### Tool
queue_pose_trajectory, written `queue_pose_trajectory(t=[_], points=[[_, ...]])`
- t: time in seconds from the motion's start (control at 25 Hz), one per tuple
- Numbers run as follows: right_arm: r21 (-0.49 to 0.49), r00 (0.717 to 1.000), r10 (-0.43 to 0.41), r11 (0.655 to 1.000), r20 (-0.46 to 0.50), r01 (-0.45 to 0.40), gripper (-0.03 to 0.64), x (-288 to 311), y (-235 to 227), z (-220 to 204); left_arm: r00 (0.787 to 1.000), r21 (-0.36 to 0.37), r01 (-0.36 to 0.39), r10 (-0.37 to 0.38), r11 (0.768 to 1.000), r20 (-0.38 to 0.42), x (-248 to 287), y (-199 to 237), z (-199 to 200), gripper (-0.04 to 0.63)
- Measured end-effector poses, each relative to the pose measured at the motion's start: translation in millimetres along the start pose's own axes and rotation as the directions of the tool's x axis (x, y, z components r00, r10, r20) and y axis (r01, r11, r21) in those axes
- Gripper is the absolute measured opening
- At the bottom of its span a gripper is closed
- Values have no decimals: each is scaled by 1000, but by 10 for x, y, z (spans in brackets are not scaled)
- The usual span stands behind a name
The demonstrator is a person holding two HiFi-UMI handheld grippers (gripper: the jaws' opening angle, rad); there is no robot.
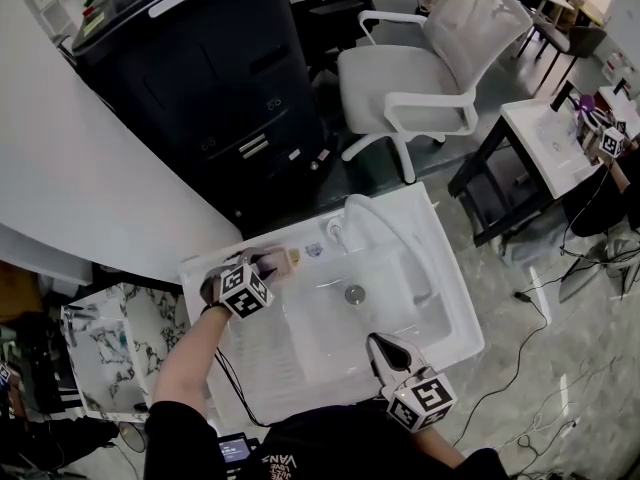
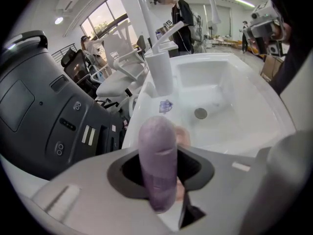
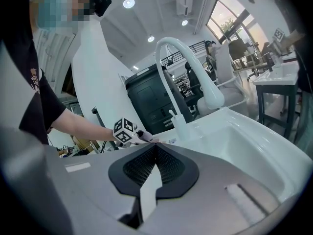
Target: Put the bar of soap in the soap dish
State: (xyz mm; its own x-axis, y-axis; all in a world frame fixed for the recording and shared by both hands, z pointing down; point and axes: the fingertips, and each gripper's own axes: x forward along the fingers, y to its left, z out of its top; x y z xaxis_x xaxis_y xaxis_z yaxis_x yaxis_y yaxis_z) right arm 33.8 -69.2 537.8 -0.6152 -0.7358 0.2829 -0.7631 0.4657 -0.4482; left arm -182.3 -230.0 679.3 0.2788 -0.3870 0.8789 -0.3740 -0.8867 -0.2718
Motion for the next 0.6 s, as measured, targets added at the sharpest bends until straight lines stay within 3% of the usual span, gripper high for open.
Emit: queue_pose_trajectory(t=[0.6], points=[[8,1000,-4,1000,-5,4,-5,66,-101,49,993,67,29,-21,997,-117,142,-32,-176,178]])
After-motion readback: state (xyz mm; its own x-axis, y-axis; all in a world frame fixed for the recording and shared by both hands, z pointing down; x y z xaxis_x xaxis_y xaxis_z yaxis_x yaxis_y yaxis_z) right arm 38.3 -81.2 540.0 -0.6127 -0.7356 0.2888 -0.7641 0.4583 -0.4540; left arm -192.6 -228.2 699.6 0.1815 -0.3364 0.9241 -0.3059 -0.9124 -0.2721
